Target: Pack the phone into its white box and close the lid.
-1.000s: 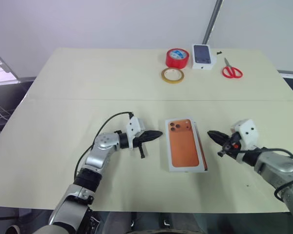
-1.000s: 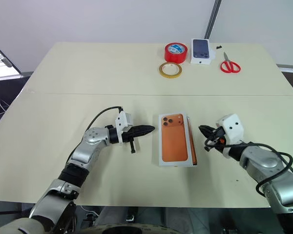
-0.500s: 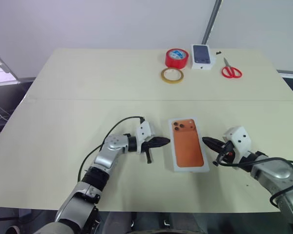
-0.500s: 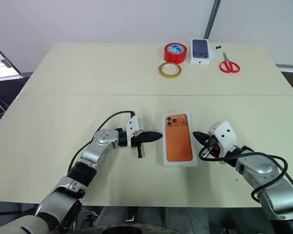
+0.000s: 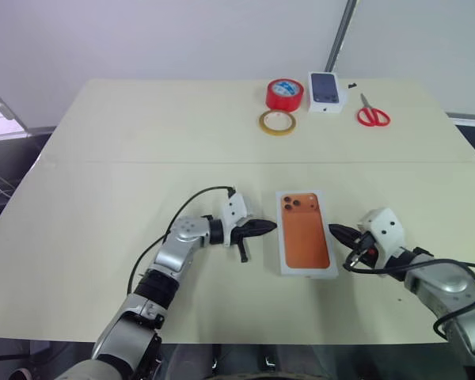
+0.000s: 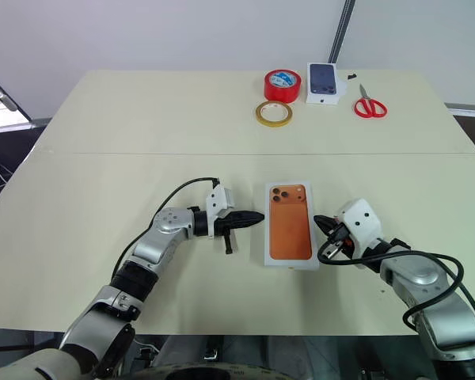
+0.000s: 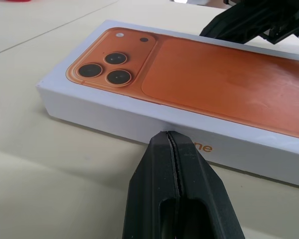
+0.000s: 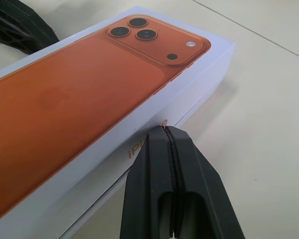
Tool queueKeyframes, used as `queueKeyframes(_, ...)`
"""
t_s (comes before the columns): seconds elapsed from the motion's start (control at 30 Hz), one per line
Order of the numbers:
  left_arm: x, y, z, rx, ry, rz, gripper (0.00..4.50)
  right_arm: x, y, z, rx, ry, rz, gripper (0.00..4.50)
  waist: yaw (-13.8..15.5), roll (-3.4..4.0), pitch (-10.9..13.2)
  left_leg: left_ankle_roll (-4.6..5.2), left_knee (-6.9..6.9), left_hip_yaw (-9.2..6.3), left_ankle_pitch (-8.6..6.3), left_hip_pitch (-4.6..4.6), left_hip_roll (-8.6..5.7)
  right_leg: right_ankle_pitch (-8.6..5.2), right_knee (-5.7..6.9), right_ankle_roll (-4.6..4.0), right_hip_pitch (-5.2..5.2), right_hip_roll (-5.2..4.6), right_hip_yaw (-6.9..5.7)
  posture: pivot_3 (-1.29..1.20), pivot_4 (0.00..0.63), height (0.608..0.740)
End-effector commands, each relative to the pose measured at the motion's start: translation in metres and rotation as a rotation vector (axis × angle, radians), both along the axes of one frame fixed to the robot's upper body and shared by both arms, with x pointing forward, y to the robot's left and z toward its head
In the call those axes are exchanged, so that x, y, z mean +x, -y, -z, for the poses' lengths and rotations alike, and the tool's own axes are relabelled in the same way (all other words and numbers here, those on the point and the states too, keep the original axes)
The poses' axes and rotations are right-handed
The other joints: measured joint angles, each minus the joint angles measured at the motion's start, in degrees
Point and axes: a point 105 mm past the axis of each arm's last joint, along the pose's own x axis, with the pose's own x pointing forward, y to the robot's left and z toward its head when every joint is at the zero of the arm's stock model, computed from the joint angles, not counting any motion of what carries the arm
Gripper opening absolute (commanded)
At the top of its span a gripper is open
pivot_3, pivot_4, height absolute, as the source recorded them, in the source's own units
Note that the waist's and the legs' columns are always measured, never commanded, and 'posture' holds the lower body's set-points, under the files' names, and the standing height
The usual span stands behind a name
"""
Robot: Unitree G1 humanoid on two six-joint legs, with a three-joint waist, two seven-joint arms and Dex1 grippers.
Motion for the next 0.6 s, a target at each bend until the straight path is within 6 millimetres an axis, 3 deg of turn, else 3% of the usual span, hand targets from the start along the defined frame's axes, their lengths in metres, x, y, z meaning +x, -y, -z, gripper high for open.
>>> queueKeyframes(0.03, -0.004, 0.016, -0.022, -0.032, 0.095, 0.058, 0.0, -0.001, -0.014, -0.006, 0.02, 0.023, -0.06, 0.02, 0.03, 0.0, 0.0, 0.0, 0.0, 0.0, 0.0, 0.0, 0.0, 0.0, 0.0, 0.0, 0.0, 0.0, 0.0, 0.0, 0.15, 0.74)
queueKeyframes(0.37, -0.002, 0.015, -0.022, -0.05, 0.065, 0.032, 0.0, -0.004, -0.014, 0.008, -0.065, -0.016, -0.079, 0.02, 0.02, 0.0, 0.0, 0.0, 0.0, 0.0, 0.0, 0.01, -0.01, 0.0, 0.02, 0.0, 0.01, 0.0, 0.0, 0.0, 0.15, 0.74)
queueKeyframes(0.47, -0.004, 0.015, -0.014, 0.018, 0.134, 0.039, 0.0, -0.003, -0.013, 0.017, -0.129, -0.022, -0.09, 0.02, 0.01, 0.0, 0.0, -0.01, 0.01, 0.0, 0.0, 0.02, -0.01, 0.0, 0.02, 0.0, 0.01, 0.0, 0.0, 0.0, 0.15, 0.74)
queueKeyframes(0.6, -0.005, 0.015, -0.02, -0.02, 0.097, 0.035, 0.0, 0.002, -0.01, 0.016, -0.138, -0.011, -0.069, 0.02, -0.05, 0.01, -0.01, -0.02, 0.01, 0.0, 0.01, 0.03, -0.02, 0.0, 0.04, 0.0, 0.01, 0.01, 0.0, 0.0, 0.15, 0.74)
